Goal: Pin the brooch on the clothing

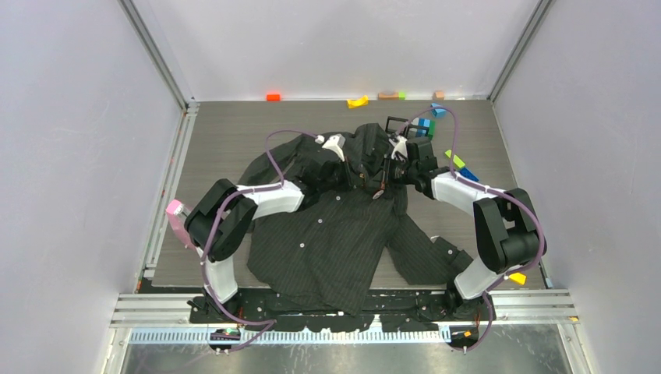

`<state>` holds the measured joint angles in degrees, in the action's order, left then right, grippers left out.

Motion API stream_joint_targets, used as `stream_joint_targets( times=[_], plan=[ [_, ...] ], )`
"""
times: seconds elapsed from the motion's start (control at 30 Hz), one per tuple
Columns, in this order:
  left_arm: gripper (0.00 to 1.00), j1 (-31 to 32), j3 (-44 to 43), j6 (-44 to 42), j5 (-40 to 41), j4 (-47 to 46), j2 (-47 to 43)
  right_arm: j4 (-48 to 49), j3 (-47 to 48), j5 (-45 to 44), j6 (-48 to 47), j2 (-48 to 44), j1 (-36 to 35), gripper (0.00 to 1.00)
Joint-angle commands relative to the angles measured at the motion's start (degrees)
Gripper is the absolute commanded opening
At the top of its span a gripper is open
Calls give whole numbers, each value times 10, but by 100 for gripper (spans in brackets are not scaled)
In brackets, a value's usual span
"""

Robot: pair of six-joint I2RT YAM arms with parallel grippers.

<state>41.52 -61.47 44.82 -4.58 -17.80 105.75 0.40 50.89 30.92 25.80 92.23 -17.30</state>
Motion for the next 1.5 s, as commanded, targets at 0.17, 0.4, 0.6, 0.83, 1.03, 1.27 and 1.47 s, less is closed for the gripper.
stream_joint_targets(
  times=[0.17, 0.4, 0.6, 0.83, 1.03, 1.27, 1.47],
  plan=[
    [0, 2, 29, 14, -5, -85, -65, 22, -14, 2, 15, -36, -6, 1],
    [0, -9, 57, 23, -74, -112, -89, -27, -14, 7, 11, -132, -5, 37],
    [0, -28, 77, 31, -135, -141, -121, -96, -13, 8, -4, -256, 12, 61],
    [0, -44, 78, 36, -216, -145, -166, -109, -4, 51, -1, -340, 21, 65],
    [0, -82, 56, 61, -368, -101, -206, -98, 10, 120, -13, -386, 21, 69],
    [0, -129, 25, 60, -540, -4, -254, -83, 22, 197, -36, -433, 21, 72],
    [0, -143, 20, 61, -669, -22, -264, -16, 17, 224, -2, -435, 17, 74]
  ],
)
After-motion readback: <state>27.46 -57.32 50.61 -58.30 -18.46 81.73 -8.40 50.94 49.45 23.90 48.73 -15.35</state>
